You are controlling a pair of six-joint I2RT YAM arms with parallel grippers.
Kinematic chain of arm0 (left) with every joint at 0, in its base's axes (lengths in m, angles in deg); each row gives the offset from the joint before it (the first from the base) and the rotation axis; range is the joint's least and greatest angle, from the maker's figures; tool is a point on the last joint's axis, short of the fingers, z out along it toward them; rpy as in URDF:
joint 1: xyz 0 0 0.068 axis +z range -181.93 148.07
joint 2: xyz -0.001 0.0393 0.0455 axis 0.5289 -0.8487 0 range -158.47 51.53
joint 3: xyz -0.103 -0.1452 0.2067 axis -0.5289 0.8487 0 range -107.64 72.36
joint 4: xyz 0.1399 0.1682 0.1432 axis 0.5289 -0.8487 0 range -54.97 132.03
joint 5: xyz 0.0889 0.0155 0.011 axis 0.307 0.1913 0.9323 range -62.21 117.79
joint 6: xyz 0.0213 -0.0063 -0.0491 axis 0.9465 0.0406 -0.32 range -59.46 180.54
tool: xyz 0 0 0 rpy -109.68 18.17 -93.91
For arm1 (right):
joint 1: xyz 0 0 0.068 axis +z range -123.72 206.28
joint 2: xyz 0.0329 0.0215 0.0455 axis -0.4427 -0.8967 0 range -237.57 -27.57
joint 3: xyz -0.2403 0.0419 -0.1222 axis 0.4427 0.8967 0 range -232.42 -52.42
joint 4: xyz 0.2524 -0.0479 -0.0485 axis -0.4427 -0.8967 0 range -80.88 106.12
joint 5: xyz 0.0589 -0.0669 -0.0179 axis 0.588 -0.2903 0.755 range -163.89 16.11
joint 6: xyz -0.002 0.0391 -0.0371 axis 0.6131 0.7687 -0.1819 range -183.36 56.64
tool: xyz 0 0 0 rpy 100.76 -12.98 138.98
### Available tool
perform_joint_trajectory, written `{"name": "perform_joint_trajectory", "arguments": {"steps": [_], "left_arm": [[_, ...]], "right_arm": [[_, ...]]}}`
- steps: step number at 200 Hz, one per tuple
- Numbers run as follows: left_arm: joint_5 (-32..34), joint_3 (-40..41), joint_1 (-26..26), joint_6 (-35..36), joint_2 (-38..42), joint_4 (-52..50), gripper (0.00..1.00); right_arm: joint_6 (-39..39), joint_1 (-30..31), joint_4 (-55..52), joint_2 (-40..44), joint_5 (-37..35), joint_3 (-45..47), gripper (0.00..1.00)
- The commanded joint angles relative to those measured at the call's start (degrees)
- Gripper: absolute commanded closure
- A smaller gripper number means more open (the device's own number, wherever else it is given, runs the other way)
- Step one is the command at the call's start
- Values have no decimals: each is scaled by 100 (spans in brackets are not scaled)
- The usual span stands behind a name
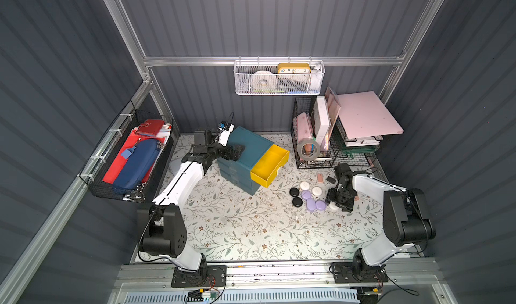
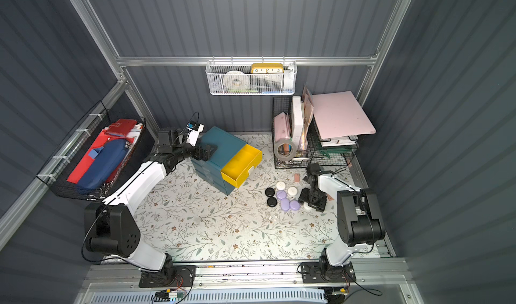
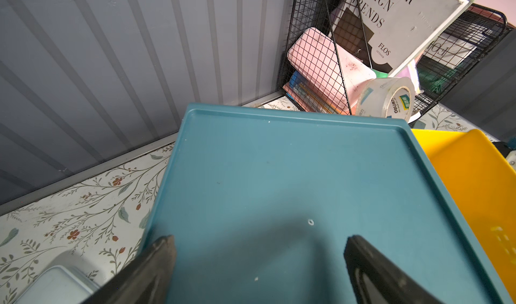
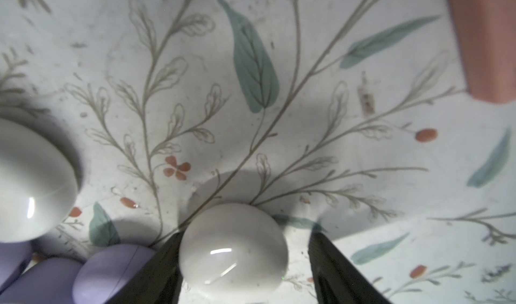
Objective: Put the bluetooth earphones in the drawer according to color
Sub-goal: Pick up the Bluetooth earphone from the center of the board.
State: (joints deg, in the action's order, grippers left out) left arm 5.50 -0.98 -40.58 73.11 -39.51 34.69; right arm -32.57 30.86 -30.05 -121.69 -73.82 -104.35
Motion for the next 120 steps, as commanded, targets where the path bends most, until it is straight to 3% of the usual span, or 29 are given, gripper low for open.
{"name": "perform_joint_trajectory", "arguments": {"steps": [1,85,120], "left_arm": [[80,251,12,-105,-300,-769,1],[31,235,12,-124,-292,-761,1],[33,241,8,-124,-291,-761,1]], "right_arm": [[47,-62,279,-176,183,136,32],[59,-62,304,-132,287,244,53],[37,-62,333,-92,339,226,73]]}}
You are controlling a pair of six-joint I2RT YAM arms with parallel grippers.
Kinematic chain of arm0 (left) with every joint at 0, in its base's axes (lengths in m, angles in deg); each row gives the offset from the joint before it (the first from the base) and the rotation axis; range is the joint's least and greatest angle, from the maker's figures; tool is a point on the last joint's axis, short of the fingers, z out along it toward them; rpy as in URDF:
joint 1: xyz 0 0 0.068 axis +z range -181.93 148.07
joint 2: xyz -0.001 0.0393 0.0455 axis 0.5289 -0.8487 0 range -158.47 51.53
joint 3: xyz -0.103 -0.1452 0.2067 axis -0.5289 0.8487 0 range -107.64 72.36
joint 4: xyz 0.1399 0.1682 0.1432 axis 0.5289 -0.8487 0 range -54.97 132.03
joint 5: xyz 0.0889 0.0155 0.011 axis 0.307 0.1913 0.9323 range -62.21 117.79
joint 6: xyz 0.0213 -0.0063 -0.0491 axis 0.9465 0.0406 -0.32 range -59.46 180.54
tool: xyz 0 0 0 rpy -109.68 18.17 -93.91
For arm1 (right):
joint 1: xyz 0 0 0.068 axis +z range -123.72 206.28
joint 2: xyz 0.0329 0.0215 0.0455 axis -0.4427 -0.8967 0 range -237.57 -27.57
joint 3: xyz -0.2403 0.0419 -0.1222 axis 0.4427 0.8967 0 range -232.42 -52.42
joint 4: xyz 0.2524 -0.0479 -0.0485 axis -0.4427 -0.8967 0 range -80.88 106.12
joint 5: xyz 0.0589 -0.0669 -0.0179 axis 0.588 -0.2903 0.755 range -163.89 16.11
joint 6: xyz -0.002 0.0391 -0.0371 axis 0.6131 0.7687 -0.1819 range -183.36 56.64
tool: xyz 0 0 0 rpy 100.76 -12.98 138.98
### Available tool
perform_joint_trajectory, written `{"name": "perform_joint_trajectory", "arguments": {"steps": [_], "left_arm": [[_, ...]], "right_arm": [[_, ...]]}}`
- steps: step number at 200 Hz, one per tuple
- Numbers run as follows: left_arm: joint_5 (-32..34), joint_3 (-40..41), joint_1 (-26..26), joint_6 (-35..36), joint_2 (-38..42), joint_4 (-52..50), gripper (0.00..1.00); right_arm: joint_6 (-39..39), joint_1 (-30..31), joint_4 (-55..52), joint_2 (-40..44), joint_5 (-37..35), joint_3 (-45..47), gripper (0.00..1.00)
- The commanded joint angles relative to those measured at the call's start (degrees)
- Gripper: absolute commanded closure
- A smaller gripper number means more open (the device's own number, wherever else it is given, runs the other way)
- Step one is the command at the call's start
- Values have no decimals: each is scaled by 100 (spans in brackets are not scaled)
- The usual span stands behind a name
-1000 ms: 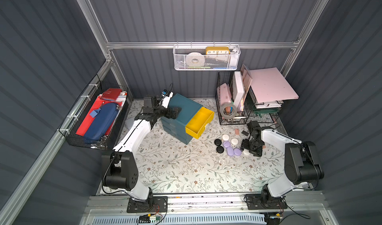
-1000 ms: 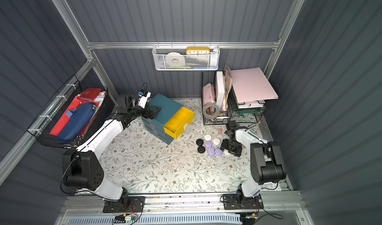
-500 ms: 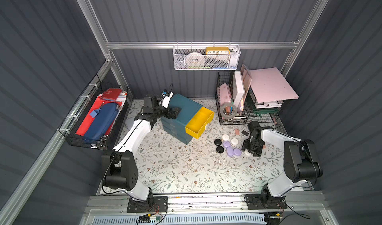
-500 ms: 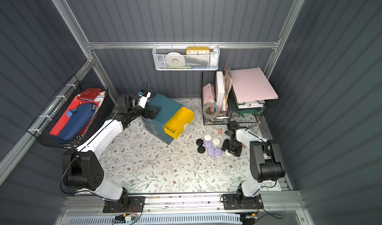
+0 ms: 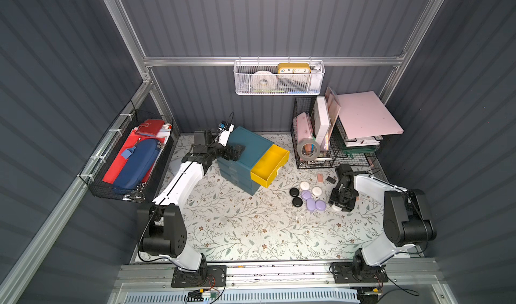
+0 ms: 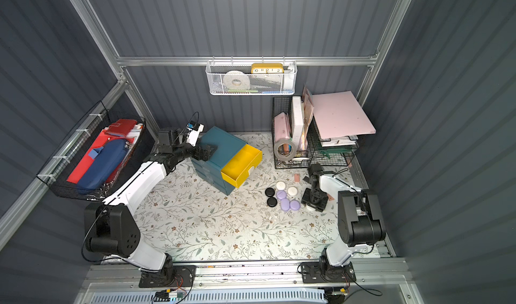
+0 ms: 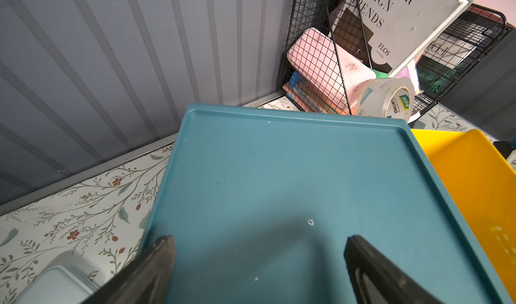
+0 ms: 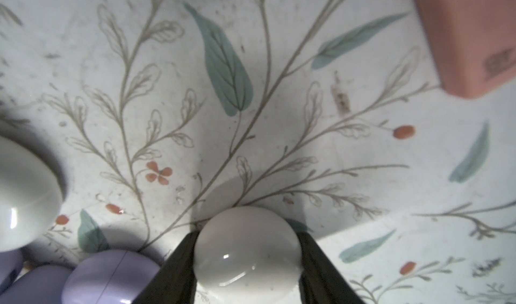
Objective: Put the bluetooth earphones in the drawer according to color
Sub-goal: Pick up the Bluetooth earphone from the center of the board.
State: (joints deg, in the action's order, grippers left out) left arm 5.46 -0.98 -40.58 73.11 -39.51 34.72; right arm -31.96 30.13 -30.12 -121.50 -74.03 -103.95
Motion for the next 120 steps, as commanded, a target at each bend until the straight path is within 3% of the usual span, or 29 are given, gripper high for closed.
{"name": "perform_joint_trajectory", "arguments": {"steps": [1,22,94,120], "left_arm": [[37,241,10,-124,-291,-763,1],[47,233,12,-125,-282,-763,1],[45,238,12,-133,-300,-763,1],[40,240,12,-142,-291,-763,0]], "right_arm": [[-31,10,337,-105,368,187,74],[-115,10,408,33,491,170,100],[-820,10,717,1811,799,-171,100],[-1055,19,1141,2559,1269,-443,100]]}}
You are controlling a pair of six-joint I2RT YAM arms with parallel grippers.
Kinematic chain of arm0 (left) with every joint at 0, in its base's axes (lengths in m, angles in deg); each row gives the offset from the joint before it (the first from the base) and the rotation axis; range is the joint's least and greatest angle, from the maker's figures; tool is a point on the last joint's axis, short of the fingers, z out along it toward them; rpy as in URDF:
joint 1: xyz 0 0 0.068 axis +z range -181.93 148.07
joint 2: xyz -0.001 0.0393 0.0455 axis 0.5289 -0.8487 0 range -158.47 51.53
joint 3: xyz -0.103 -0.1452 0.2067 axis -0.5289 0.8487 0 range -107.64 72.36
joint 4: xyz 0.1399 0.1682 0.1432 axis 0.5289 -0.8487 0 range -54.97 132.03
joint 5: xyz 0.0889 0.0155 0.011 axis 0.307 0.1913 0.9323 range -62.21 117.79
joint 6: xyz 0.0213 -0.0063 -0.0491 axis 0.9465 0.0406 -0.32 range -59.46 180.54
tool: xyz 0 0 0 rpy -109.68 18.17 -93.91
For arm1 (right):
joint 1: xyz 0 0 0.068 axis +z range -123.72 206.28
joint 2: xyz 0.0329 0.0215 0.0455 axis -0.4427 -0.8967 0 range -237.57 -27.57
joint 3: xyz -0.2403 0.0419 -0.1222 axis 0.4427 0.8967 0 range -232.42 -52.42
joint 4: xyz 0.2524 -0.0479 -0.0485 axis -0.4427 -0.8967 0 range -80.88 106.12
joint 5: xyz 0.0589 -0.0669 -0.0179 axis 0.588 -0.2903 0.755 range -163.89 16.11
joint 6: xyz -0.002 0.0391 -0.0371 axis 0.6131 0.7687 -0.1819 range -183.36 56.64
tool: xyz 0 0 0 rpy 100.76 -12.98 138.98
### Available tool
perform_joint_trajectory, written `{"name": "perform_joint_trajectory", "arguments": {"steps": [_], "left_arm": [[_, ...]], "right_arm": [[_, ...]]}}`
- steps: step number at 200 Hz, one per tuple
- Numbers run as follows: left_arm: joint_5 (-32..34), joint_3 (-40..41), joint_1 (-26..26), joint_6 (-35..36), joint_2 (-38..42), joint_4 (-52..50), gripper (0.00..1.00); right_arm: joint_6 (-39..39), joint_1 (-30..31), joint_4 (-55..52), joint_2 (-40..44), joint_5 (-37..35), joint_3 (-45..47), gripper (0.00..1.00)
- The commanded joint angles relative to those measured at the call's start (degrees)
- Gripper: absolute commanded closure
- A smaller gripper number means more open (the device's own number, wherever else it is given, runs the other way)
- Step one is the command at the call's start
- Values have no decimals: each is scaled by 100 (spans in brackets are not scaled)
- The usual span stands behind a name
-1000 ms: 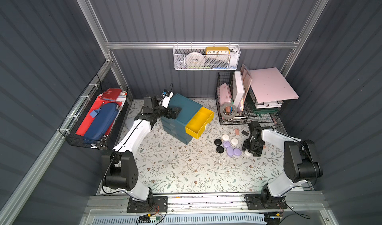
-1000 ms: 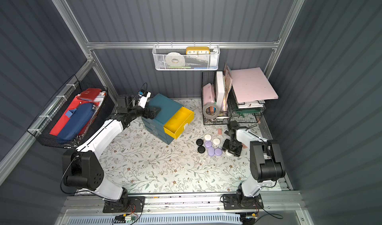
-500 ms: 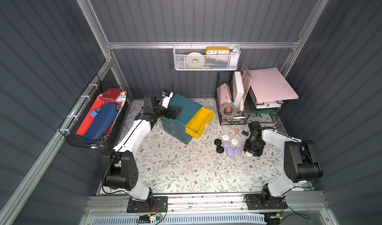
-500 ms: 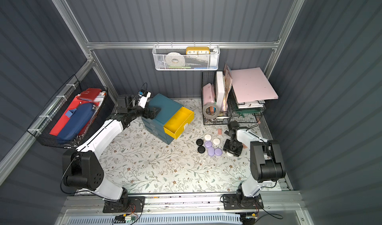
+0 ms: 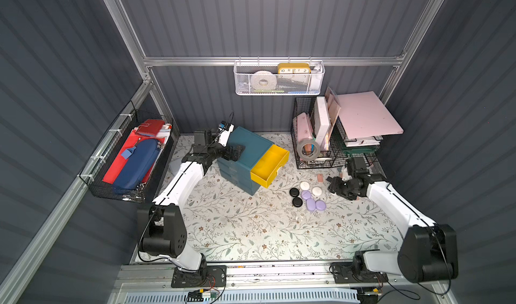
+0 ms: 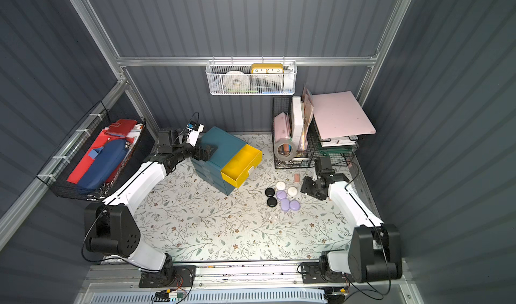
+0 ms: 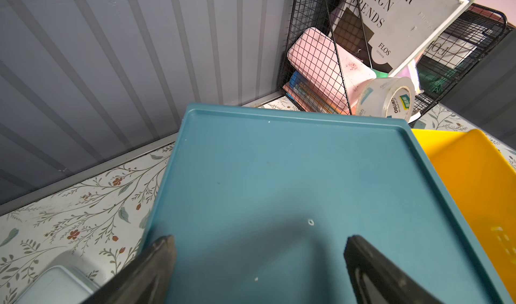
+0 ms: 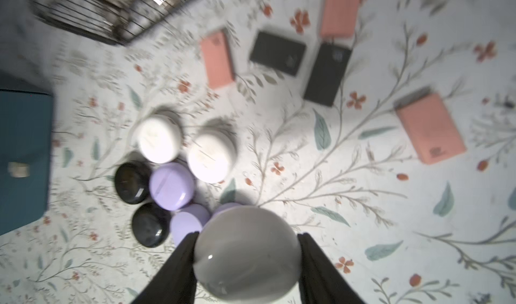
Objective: Put the bluetooth earphones in the drawer according to color
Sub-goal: Pick up the Bluetooth earphone from the center of the board, then place the bluetooth earphone in the drawer.
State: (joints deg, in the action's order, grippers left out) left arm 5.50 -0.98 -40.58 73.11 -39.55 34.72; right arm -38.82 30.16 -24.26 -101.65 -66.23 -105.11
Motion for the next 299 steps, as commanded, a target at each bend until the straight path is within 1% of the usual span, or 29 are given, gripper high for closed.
{"name": "perform_joint_trajectory", "arguments": {"steps": [1,7,12,22,37,54,61,69,108,125,149,214,252,277,299], "left_arm": [[38,241,12,-146,-287,-763,0],[35,240,12,-145,-287,-763,1],[24,233,12,-142,-291,-759,0],[13,226,12,-150,-302,-754,1],[5,227,12,-167,-317,-754,1],[-13,226,12,-180,-317,-754,1],[-14,225,12,-177,-305,-754,1],[-13,230,12,-177,-296,-746,1],[-12,225,12,-177,-288,-754,0],[4,238,12,-172,-270,-754,1],[9,241,12,-160,-260,-754,1],[15,241,12,-149,-269,-772,1],[9,224,12,-150,-268,-772,1],[3,227,12,-156,-268,-779,1],[1,224,12,-150,-258,-780,1]], "right_arm": [[-378,21,583,612,507,-338,100],[-391,25,768,754,593,-379,100],[-409,33,954,844,866,-403,100],[-426,74,1318,965,1010,-489,100],[-503,175,1582,915,1233,-796,100],[-654,370,1464,588,1313,-1337,100],[-738,489,1254,502,1333,-1542,100],[-811,652,1254,216,1298,-1717,100],[-1015,1431,1577,-536,1371,-2403,100],[-1149,1678,1660,-837,1571,-2636,100],[-1357,1975,1651,-1171,1634,-2899,100],[-1574,2430,1493,-1994,1633,-3520,100],[-1671,2563,1463,-2234,1704,-3624,100],[-1716,2652,1197,-2393,1680,-3733,100],[-1754,2696,1120,-2486,1608,-3810,74]]}}
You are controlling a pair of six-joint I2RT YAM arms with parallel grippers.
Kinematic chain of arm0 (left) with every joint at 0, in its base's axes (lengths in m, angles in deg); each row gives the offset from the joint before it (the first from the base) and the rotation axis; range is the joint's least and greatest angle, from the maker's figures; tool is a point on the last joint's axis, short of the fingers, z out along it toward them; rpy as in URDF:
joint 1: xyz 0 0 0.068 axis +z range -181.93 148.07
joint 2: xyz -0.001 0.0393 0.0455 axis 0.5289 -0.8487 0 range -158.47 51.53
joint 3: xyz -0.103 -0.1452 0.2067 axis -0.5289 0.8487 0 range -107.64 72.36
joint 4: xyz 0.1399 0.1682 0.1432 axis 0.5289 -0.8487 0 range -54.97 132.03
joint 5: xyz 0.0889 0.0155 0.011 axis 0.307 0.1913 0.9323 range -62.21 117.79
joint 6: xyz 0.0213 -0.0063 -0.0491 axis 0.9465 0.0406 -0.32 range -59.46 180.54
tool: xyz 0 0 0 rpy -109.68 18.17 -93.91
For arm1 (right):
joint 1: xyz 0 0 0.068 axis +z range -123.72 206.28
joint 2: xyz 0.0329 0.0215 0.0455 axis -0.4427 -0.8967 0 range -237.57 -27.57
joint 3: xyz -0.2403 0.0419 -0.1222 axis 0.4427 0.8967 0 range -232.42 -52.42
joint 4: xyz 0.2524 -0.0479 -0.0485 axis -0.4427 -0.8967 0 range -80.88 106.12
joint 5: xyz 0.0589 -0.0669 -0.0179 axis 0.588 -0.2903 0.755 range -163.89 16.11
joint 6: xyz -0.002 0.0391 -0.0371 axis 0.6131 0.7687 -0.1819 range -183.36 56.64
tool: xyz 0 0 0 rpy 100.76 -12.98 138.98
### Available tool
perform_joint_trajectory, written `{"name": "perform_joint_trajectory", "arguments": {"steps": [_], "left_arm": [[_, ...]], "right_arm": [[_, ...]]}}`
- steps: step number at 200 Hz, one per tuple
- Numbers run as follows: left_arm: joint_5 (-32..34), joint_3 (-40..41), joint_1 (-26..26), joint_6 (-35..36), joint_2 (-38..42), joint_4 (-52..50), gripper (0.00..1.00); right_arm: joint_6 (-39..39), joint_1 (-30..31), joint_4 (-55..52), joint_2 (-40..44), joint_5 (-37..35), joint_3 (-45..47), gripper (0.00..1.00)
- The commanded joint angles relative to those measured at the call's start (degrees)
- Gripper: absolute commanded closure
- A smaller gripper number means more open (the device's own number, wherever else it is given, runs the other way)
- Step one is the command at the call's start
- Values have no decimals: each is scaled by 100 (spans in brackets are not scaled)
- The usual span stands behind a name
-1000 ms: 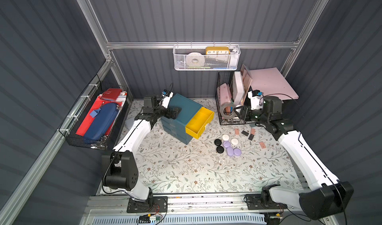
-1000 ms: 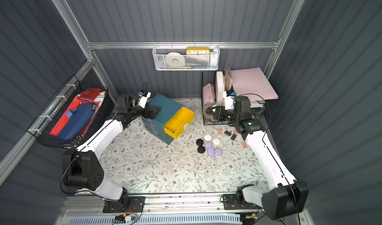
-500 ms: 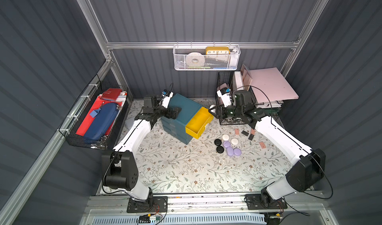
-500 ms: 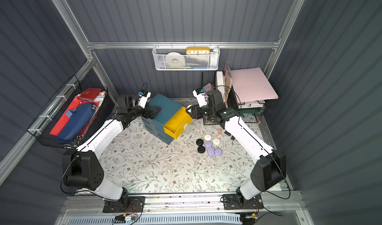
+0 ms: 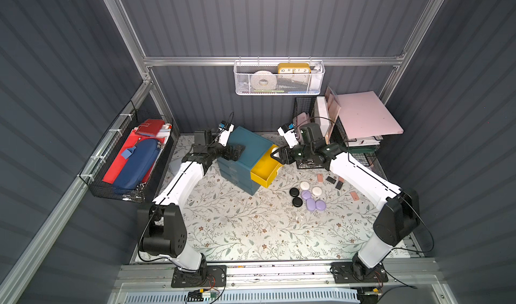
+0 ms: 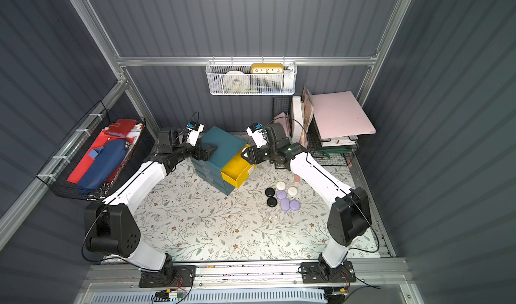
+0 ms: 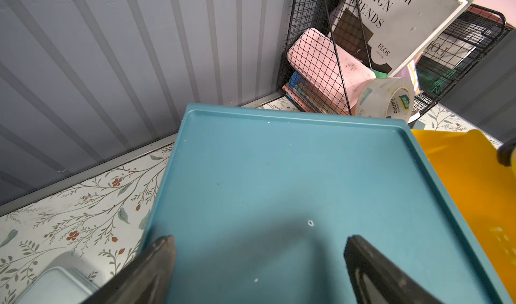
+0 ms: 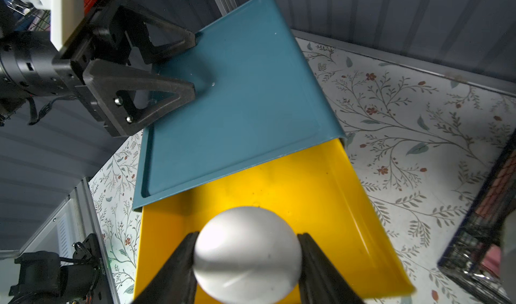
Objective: Put the bluetooth earphones in the drawer according to color
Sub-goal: Place the bluetooth earphone in the drawer.
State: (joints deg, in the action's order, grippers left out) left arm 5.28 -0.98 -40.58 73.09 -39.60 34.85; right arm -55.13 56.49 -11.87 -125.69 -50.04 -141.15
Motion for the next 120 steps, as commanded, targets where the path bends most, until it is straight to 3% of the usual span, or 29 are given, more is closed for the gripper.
{"name": "perform_joint_trajectory", "arguments": {"steps": [1,26,120], "left_arm": [[25,224,12,-144,-255,-793,1],[2,230,12,-137,-256,-794,1],[-39,229,10,-142,-256,-794,1]], "right_arm": [[-122,63,-119,-78,-17,-206,73],[-96,72,-88,-114,-45,-215,57],[-70,92,43,-65,-114,-89,26]]}}
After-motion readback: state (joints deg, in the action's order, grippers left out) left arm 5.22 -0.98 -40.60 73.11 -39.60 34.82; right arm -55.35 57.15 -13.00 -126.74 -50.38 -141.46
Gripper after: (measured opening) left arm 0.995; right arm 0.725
